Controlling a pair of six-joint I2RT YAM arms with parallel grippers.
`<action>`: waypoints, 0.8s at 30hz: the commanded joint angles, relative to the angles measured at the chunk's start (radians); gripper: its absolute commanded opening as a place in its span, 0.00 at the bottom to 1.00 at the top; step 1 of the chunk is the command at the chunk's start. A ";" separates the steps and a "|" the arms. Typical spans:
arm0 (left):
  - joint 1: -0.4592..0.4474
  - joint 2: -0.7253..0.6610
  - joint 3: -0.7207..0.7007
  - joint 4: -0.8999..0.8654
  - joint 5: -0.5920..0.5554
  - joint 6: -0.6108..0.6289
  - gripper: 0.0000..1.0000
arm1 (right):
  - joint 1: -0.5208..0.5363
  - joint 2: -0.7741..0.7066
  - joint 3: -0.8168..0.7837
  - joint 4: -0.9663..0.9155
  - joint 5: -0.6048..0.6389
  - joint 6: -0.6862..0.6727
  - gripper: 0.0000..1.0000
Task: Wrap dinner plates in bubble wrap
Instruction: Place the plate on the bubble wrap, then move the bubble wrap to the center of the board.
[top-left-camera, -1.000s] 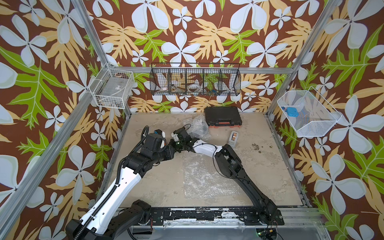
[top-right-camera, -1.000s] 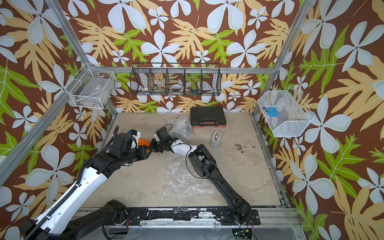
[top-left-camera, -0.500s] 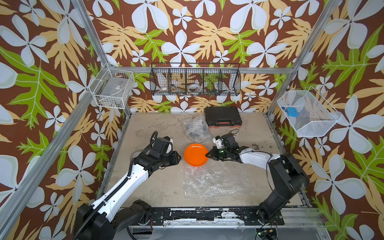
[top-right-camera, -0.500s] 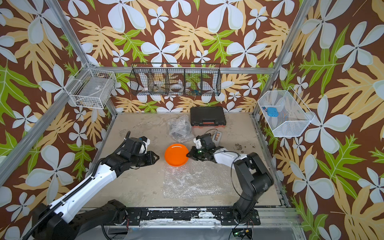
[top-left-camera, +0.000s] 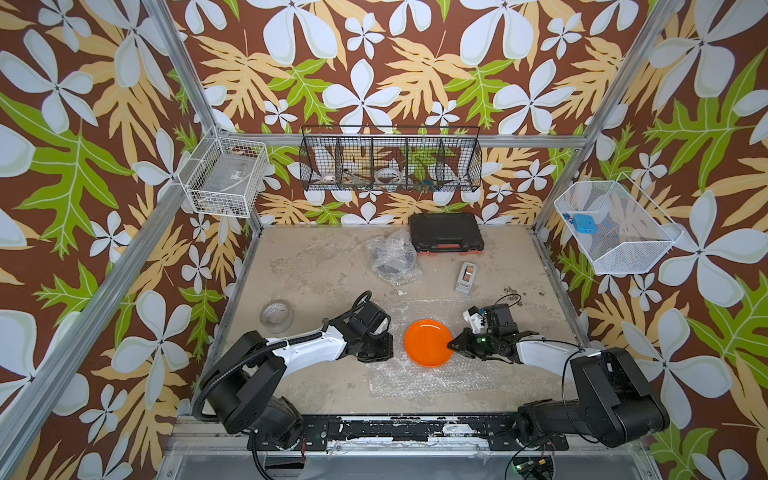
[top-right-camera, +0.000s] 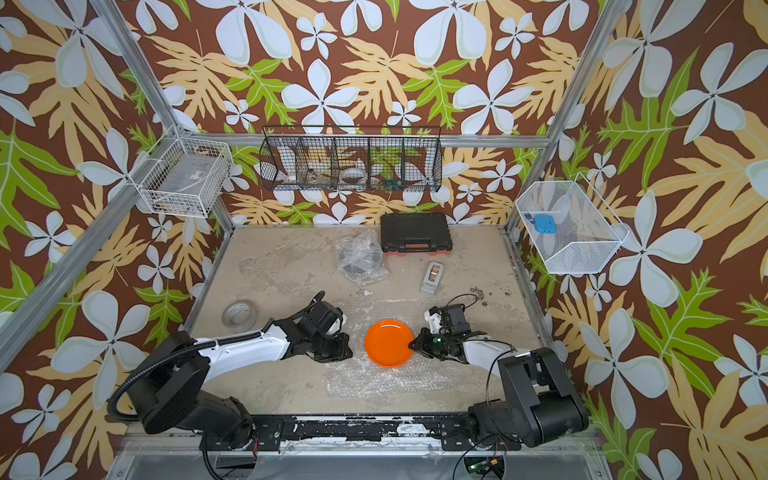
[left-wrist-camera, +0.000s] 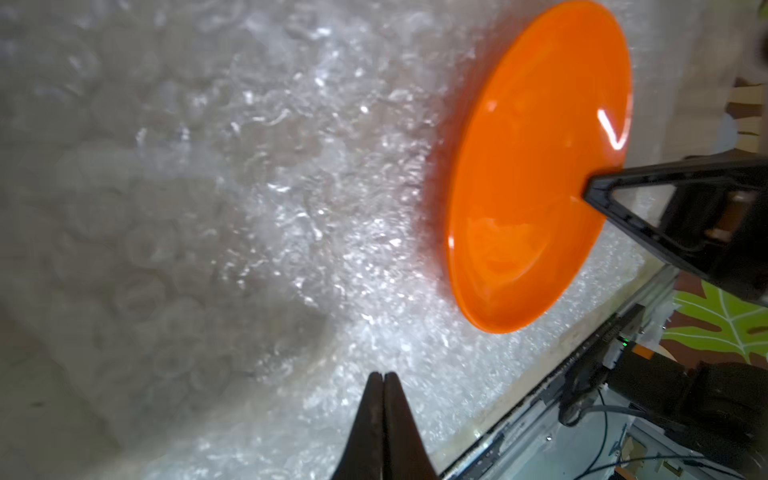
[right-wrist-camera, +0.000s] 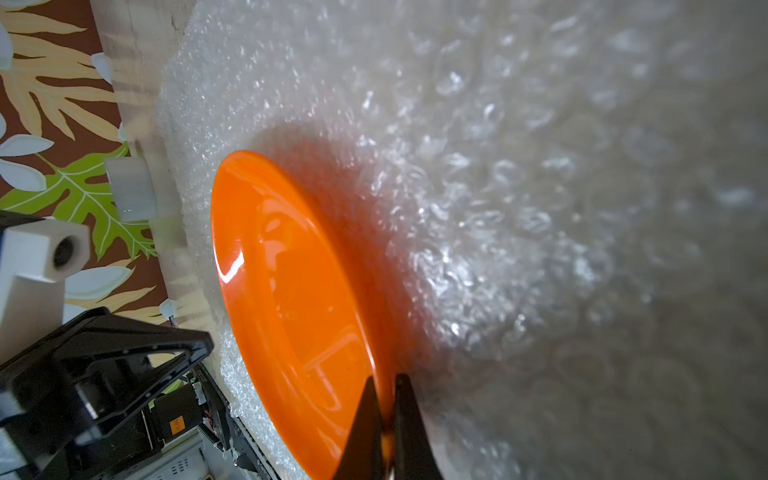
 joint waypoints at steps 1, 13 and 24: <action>0.001 0.045 0.001 -0.019 -0.055 0.006 0.06 | 0.001 -0.025 0.016 -0.085 0.105 -0.036 0.35; 0.249 -0.095 -0.143 -0.148 -0.121 0.128 0.07 | 0.280 -0.193 0.209 -0.248 0.205 -0.242 0.47; 0.299 -0.226 -0.014 -0.287 -0.140 0.173 0.23 | 0.901 0.045 0.391 -0.409 0.619 -0.797 0.47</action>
